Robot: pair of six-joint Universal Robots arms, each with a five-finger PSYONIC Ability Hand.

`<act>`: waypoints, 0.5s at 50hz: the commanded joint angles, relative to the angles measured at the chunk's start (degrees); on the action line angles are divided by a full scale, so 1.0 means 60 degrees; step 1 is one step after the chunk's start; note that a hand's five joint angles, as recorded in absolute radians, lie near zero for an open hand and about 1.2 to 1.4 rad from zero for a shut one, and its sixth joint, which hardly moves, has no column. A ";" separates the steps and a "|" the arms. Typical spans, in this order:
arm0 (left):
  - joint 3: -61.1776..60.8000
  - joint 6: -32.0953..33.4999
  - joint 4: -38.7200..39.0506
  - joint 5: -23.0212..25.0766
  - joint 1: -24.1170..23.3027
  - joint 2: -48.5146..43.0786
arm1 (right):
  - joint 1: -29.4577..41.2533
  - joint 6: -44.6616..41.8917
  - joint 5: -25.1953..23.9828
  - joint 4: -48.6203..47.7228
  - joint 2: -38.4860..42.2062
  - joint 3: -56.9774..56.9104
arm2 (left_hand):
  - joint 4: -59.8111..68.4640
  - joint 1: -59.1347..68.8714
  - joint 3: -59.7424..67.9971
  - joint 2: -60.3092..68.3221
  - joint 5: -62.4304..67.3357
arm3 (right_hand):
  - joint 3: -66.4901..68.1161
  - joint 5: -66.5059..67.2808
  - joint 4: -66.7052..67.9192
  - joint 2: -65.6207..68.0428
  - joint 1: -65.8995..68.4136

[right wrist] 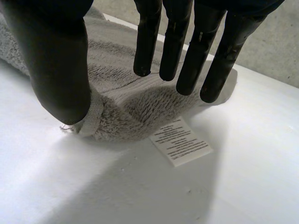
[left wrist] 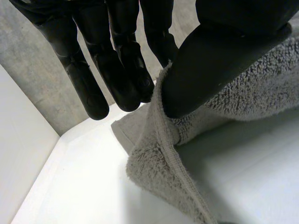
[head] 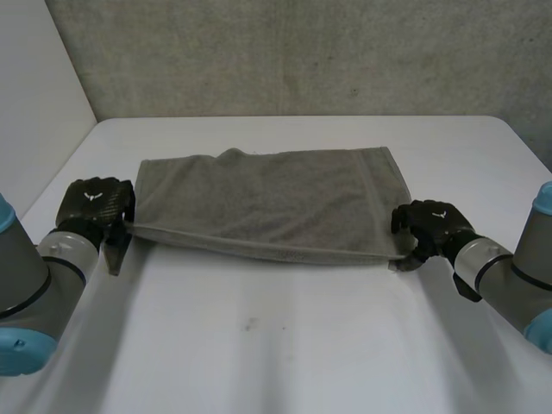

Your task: Fold the towel.

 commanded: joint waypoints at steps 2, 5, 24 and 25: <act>0.0062 -0.0292 -0.0003 0.0012 -0.0027 -0.0001 | 0.0096 0.0409 0.0023 -0.0054 0.0076 0.0027 | 0.1704 0.1929 0.1714 0.1705 0.1850 | -0.0337 -0.0057 -0.0321 -0.0495 -0.0387; 0.0077 -0.0292 -0.0003 0.0012 0.0002 0.0014 | 0.0096 0.0438 0.0389 -0.0069 0.0164 -0.0091 | 0.1704 0.1929 0.1714 0.1705 0.1850 | 0.0028 0.0308 0.0044 -0.0130 -0.0023; 0.0047 -0.0292 -0.0003 0.0026 0.0090 0.0029 | 0.0316 0.0204 0.1283 -0.0347 0.0061 -0.0208 | 0.1704 0.1929 0.1714 0.1705 0.1850 | 0.2383 0.2662 0.2399 0.2225 0.2332; 0.0033 -0.0292 -0.0003 0.0026 0.0076 0.0029 | 0.0316 0.0247 0.1152 0.0001 0.0177 -0.0367 | 0.1704 0.1929 0.1714 0.1705 0.1850 | 0.2411 0.2690 0.2427 0.2253 0.2360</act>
